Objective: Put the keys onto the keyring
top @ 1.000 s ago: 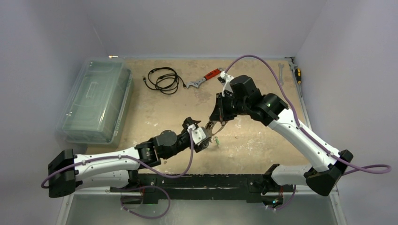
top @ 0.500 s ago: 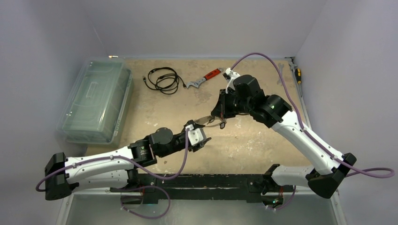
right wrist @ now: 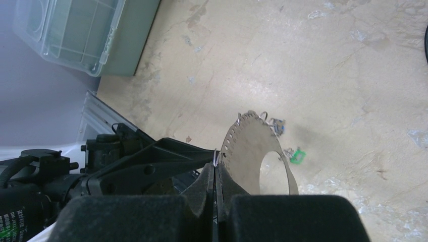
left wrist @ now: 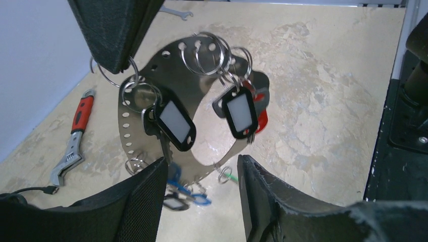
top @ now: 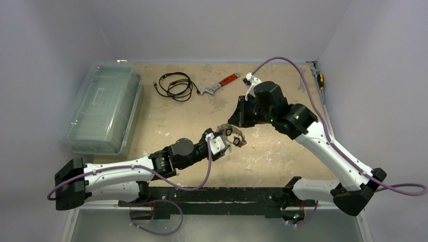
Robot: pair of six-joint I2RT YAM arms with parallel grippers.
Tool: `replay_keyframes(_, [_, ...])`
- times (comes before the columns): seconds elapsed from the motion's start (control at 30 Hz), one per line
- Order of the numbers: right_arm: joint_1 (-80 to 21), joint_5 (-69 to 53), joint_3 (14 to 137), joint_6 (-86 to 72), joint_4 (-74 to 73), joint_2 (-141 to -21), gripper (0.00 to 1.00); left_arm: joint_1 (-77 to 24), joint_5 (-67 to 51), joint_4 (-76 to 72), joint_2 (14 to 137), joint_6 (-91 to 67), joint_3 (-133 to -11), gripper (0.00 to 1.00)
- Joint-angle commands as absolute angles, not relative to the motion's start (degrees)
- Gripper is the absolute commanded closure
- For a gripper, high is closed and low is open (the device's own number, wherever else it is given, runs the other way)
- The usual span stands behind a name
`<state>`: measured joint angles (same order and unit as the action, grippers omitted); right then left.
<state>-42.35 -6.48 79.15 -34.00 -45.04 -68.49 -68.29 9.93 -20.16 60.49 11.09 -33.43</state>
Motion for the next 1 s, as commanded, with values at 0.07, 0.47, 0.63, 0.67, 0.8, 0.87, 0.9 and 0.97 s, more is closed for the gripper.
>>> replay_keyframes(0.07, [-42.4, -5.5, 78.9, -35.1, -41.7, -66.8, 1.00, -68.4, 13.7, -26.7, 61.2, 12.4, -33.2, 0.49])
replay_keyframes(0.47, [-42.4, -5.8, 78.7, -34.9, -41.1, -66.4, 1.00, -68.2, 14.6, -30.3, 63.6, 15.0, -33.1, 0.57])
replay_keyframes(0.63, [-42.3, -6.0, 78.4, -35.0, -41.0, -66.2, 1.00, -67.8, 13.2, -34.2, 66.3, 14.5, -33.1, 0.59])
replay_keyframes(0.67, [-42.4, -5.9, 78.3, -35.0, -40.9, -66.1, 1.00, -67.8, 13.2, -34.7, 66.8, 14.5, -33.2, 0.59])
replay_keyframes(0.8, [-42.4, -6.0, 78.1, -35.0, -40.9, -65.8, 1.00, -67.4, 12.9, -36.1, 67.8, 14.5, -33.3, 0.62])
replay_keyframes(0.87, [-42.4, -6.3, 78.0, -35.1, -40.7, -65.7, 1.00, -67.3, 13.0, -36.6, 68.0, 14.5, -33.3, 0.64])
replay_keyframes(0.9, [-42.4, -6.4, 77.9, -35.1, -40.7, -65.7, 1.00, -67.1, 13.1, -36.8, 68.1, 14.5, -33.3, 0.65])
replay_keyframes(0.97, [-42.4, -6.8, 77.7, -35.1, -40.5, -65.7, 1.00, -66.8, 13.3, -37.2, 68.2, 14.6, -33.2, 0.68])
